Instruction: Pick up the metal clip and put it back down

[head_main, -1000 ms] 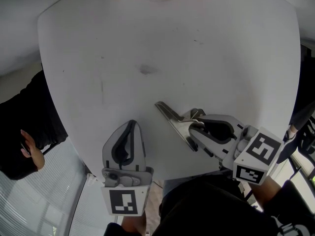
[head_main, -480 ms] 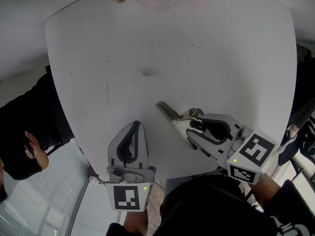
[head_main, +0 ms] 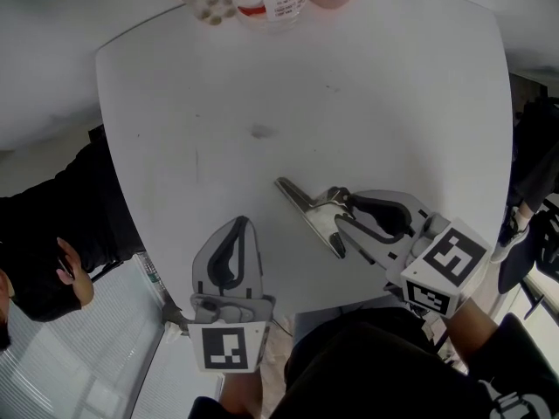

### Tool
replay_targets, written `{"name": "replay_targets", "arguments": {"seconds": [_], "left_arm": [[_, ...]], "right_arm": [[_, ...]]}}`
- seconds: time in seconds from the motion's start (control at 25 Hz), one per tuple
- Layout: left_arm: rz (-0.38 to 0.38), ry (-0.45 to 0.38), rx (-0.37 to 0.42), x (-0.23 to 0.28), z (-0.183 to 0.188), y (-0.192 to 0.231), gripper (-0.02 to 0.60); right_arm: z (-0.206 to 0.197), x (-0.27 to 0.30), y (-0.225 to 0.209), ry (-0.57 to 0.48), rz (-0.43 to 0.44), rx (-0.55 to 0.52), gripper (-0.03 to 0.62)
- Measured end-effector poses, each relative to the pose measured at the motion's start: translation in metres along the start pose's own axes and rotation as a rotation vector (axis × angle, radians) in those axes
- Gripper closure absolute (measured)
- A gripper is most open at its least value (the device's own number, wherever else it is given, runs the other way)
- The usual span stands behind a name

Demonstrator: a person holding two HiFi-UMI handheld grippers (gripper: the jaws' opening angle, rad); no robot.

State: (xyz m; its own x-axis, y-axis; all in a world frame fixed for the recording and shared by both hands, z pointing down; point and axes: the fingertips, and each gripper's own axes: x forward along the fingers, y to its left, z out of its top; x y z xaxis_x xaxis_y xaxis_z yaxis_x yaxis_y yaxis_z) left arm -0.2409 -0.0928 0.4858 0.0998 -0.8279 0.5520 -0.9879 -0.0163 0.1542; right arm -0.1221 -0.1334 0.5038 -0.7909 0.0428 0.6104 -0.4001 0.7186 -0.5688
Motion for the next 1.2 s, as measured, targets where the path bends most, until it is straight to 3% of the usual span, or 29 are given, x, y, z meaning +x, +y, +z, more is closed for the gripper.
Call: {"name": "replay_targets", "arguments": {"seconds": [0.2,0.68,1.2], "left_arm": [[-0.021,-0.070,0.033,-0.007,0.022,-0.005,0.558],[-0.052,-0.134,0.081,-0.032,0.073,-0.030,0.558],[-0.086,-0.193,0.167,-0.071,0.124,-0.049,0.558]], "right_arm": [[0.017,-0.016,0.001,-0.039,-0.039,-0.051,0.467],[0.062,-0.075,0.026,-0.146,-0.069,-0.123,0.571],[0.122,-0.151,0.059,-0.309,-0.148,-0.216,0.574]]}}
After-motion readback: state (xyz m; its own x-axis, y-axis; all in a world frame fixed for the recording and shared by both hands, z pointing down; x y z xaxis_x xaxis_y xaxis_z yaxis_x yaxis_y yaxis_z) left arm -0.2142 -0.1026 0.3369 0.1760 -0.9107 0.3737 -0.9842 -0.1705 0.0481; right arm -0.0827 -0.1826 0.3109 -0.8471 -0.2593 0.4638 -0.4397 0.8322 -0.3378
